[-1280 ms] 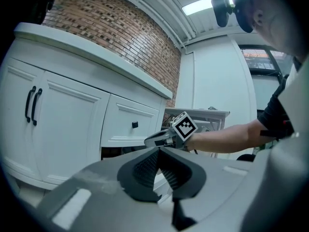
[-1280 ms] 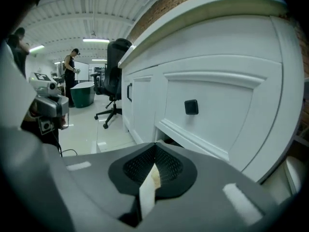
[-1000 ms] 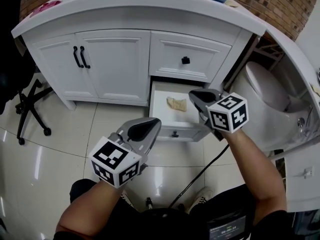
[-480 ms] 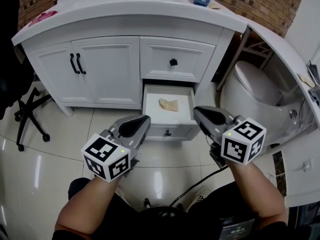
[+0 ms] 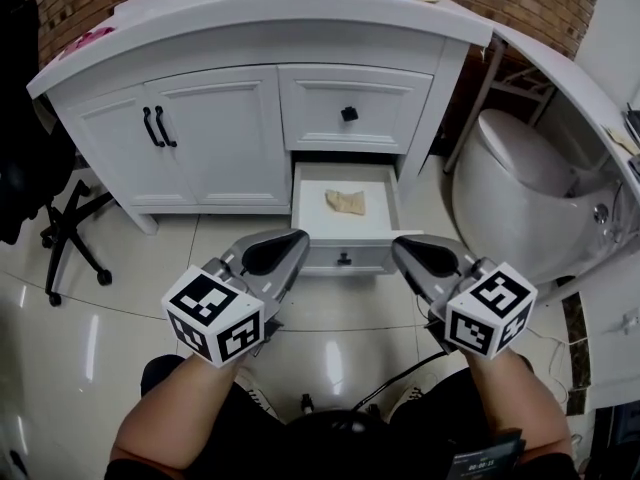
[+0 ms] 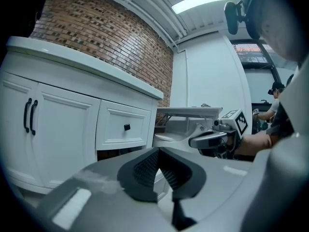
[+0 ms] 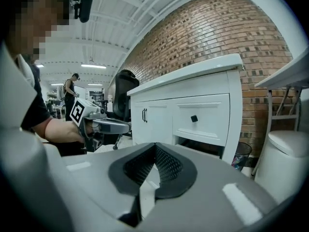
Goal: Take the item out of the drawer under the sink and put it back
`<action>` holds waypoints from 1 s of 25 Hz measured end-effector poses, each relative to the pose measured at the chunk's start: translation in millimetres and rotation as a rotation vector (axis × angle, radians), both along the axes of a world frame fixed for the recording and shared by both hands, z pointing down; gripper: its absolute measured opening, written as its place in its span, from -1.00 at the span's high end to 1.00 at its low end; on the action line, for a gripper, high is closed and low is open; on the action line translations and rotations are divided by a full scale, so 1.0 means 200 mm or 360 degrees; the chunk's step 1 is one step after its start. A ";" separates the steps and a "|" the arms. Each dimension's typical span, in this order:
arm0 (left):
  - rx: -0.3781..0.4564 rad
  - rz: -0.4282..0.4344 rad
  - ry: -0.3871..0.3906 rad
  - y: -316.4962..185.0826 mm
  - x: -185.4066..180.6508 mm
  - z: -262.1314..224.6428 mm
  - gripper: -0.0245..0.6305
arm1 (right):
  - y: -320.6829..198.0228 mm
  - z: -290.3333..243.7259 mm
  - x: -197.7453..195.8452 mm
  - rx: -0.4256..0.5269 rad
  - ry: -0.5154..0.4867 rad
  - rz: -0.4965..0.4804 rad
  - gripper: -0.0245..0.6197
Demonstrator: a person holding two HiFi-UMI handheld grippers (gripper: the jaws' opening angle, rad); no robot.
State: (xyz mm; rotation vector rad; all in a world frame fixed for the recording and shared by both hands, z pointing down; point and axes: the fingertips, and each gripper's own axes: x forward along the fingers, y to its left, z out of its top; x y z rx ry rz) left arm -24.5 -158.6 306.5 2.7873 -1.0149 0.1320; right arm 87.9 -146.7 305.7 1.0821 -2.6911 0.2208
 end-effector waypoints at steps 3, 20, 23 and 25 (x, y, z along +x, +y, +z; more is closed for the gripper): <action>0.0012 0.0007 -0.0008 0.03 0.01 -0.02 0.92 | 0.02 -0.01 0.01 -0.0008 -0.0037 0.0010 0.90; 0.0112 -0.0002 -0.0001 0.37 0.03 -0.17 0.92 | 0.39 -0.16 0.07 0.0010 -0.0204 0.0064 0.90; 0.0123 -0.0005 -0.0017 0.41 0.03 -0.17 0.92 | 0.47 -0.19 0.08 0.0039 -0.0194 0.0084 0.90; 0.0113 -0.0016 -0.0015 0.43 0.02 -0.16 0.92 | 0.51 -0.18 0.07 0.0068 -0.0162 0.0091 0.90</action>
